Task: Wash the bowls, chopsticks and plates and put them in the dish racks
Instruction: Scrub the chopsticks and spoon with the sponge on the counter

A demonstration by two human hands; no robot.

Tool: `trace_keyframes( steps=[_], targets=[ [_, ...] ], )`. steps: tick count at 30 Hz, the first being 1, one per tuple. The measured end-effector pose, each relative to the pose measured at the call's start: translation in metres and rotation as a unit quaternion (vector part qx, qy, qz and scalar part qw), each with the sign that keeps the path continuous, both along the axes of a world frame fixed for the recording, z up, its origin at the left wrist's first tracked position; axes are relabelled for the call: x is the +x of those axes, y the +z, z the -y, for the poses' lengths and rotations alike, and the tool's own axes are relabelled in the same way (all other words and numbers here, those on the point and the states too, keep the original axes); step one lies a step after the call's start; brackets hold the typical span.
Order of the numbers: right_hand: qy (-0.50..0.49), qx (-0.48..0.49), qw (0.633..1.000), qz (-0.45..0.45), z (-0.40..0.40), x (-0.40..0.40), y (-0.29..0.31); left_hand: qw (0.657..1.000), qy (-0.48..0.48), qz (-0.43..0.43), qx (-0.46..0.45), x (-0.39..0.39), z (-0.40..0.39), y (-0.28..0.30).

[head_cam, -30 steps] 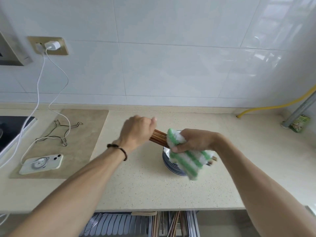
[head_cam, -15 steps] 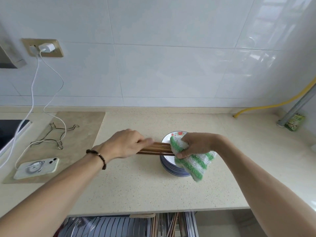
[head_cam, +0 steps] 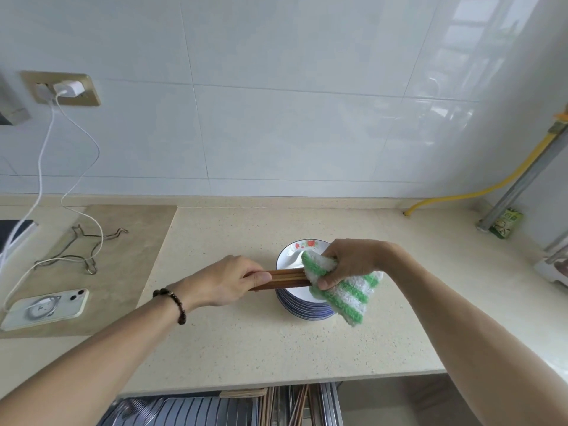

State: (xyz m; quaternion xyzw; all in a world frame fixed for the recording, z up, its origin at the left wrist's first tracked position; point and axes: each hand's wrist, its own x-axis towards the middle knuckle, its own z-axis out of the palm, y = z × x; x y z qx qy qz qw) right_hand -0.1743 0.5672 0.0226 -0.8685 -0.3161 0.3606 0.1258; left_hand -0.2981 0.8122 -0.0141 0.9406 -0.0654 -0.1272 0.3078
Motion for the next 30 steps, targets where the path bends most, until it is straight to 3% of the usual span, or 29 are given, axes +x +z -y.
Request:
trace_keyframes(
  steps=[4, 6, 7, 9, 11, 14, 18, 24, 28, 30],
  targets=[
    [-0.093, 0.004, 0.993, 0.073, 0.029, 0.015, -0.002, 0.998, 0.053, 0.011, 0.022, -0.001, -0.028, -0.003],
    [-0.18, 0.088, 0.979, 0.048, 0.037, 0.017, -0.013, 0.994, 0.112, 0.018, -0.009, -0.002, -0.031, -0.013],
    [-0.235, 0.167, 0.957, -0.026, 0.035, 0.013, -0.019, 0.99, 0.134, 0.023, -0.025, -0.002, -0.027, -0.018],
    [-0.329, 0.329, 0.859, -0.214, 0.026, -0.003, -0.033, 0.985, 0.161, 0.039, -0.038, -0.002, -0.013, -0.023],
    [-0.356, 0.418, 0.765, -0.337, 0.015, -0.021, -0.045, 0.98, 0.188, 0.053, -0.05, -0.002, -0.002, -0.024],
    [-0.365, 0.481, 0.691, -0.396, -0.008, -0.045, -0.058, 0.965, 0.232, 0.064, -0.105, -0.002, 0.009, -0.022],
    [-0.404, 0.564, 0.615, -0.375, -0.046, -0.065, -0.054, 0.974, 0.167, 0.016, -0.151, -0.005, 0.037, -0.024],
    [-0.464, 0.586, 0.622, -0.234, -0.06, -0.056, -0.038, 0.953, 0.18, -0.025, -0.243, -0.007, 0.038, -0.009],
    [-0.516, 0.584, 0.602, -0.175, -0.075, -0.055, -0.033, 0.969, 0.194, 0.03, -0.148, -0.005, 0.046, 0.0],
    [-0.502, 0.599, 0.574, -0.246, -0.077, -0.057, -0.032, 0.969, 0.214, 0.048, -0.11, -0.004, 0.049, -0.003]
  ],
)
